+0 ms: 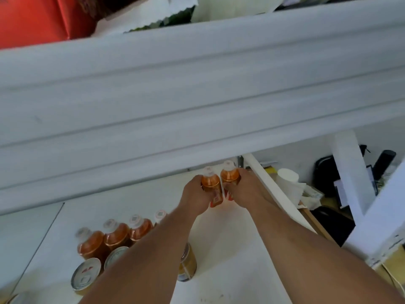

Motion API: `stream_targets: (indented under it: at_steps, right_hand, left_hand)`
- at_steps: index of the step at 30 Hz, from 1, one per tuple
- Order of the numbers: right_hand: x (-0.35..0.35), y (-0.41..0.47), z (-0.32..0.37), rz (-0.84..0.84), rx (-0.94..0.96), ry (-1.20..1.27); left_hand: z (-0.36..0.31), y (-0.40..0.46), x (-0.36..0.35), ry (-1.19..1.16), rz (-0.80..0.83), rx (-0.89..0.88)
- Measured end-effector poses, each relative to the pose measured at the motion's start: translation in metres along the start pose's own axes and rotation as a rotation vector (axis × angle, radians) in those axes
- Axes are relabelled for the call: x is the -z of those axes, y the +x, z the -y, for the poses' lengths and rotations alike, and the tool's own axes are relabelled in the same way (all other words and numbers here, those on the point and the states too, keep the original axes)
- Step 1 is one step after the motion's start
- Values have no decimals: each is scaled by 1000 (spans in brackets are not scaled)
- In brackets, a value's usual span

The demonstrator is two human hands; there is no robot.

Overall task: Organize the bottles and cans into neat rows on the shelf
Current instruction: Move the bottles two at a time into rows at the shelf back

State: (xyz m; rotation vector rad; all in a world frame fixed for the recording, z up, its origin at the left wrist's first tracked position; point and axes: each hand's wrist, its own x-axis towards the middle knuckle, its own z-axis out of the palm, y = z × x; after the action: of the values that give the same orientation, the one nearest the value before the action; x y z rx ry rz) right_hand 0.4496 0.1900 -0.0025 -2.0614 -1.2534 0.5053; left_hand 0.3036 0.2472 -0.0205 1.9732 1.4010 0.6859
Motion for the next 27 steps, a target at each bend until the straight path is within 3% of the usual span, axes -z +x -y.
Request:
stream_targets:
  at_steps: [16, 19, 24, 27]
  right_hand:
    - [-8, 2, -19, 49, -59, 48]
    - [-2, -7, -21, 58, -66, -51]
    - [17, -36, -16, 123, 29, -253]
    - [27, -58, -9, 208, 123, -322]
  left_hand:
    - [5, 7, -7, 129, 110, 119]
    - [-4, -5, 5, 151, 109, 151]
    - [-30, -42, 26, 213, 69, -4]
    - [-45, -67, 38, 309, 156, -41]
